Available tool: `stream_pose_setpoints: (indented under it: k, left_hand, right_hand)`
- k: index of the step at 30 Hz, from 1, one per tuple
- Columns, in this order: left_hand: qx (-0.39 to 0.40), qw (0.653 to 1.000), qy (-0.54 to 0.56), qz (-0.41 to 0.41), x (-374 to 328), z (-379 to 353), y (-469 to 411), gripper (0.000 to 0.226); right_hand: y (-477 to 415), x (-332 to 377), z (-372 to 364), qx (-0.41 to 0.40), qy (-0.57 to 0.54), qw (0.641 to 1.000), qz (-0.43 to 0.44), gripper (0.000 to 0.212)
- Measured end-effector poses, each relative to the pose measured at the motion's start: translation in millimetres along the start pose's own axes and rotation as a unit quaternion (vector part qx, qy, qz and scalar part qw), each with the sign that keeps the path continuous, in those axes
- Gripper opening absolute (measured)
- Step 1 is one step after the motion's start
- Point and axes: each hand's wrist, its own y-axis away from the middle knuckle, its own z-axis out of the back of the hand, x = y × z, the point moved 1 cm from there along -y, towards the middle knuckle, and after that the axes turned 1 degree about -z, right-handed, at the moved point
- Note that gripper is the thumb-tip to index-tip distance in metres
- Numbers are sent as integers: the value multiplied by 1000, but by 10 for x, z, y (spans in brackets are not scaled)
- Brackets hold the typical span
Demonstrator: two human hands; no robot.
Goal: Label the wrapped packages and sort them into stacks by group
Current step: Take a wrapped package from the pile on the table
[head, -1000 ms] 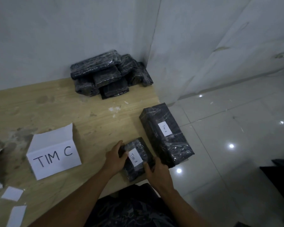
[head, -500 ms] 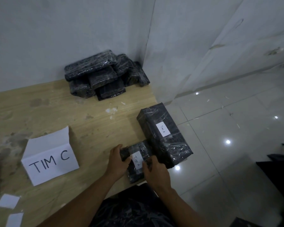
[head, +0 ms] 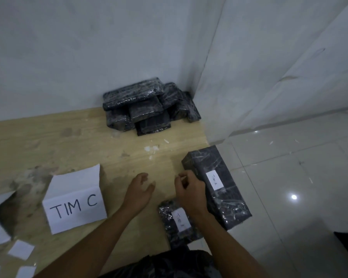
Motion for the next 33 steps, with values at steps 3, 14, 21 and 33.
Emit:
stream_pose_setpoints:
  k: [3, 14, 21, 33]
  left_hand:
    - [-30, 999, 40, -7, -211, 210, -219, 36]
    - [-71, 996, 49, -27, -733, 666, -817, 29]
    - [-70, 997, 39, -14, -733, 829, -1035, 18]
    - [-92, 995, 39, -14, -646, 1123, -1113, 23]
  right_hand:
    - [-462, 202, 44, -22, -18, 999, -20, 10]
    - [-1992, 766, -132, 31, -69, 993, -92, 42]
    - [-2583, 1353, -501, 27, -87, 994, -66, 59]
    - [-3103, 1519, -747, -65, -217, 953, -200, 38]
